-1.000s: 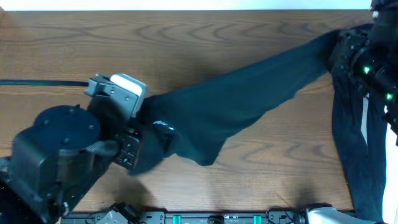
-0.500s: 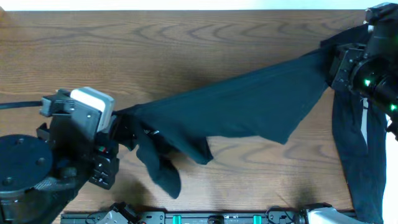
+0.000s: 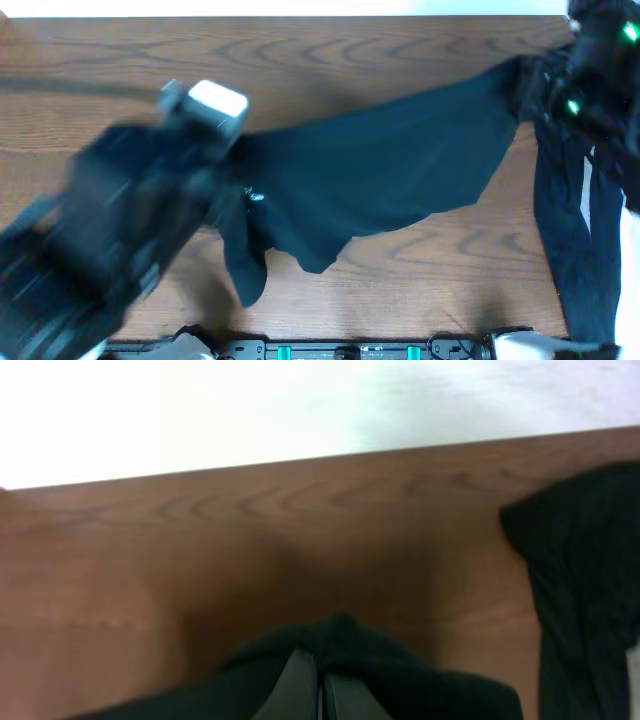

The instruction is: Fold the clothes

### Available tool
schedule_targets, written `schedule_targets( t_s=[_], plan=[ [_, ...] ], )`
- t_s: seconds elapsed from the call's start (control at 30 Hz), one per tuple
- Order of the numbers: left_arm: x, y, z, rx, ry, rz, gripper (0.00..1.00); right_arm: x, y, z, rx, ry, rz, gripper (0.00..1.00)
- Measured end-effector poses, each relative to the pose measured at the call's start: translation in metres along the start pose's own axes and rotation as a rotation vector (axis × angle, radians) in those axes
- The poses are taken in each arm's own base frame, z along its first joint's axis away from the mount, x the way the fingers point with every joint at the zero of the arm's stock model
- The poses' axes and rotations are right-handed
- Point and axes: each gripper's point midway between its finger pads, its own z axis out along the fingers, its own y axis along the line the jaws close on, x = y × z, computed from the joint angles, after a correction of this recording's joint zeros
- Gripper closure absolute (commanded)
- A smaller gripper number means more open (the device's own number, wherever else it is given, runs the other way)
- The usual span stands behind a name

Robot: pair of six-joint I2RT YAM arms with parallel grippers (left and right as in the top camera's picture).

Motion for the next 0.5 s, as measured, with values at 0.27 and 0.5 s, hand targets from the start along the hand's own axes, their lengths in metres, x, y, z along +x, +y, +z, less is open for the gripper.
schedule_targets(
  t_s=[0.27,0.5],
  plan=[
    [-0.061,0.048,0.111,-0.213,-0.032,-0.028,0.94,-0.063,0.003,0.082,-0.026,-0.158,-0.001,0.99],
    [-0.087,0.084,0.089,-0.292,-0.125,0.008,0.94,-0.089,-0.014,0.077,-0.007,-0.257,0.016,0.99]
  ],
)
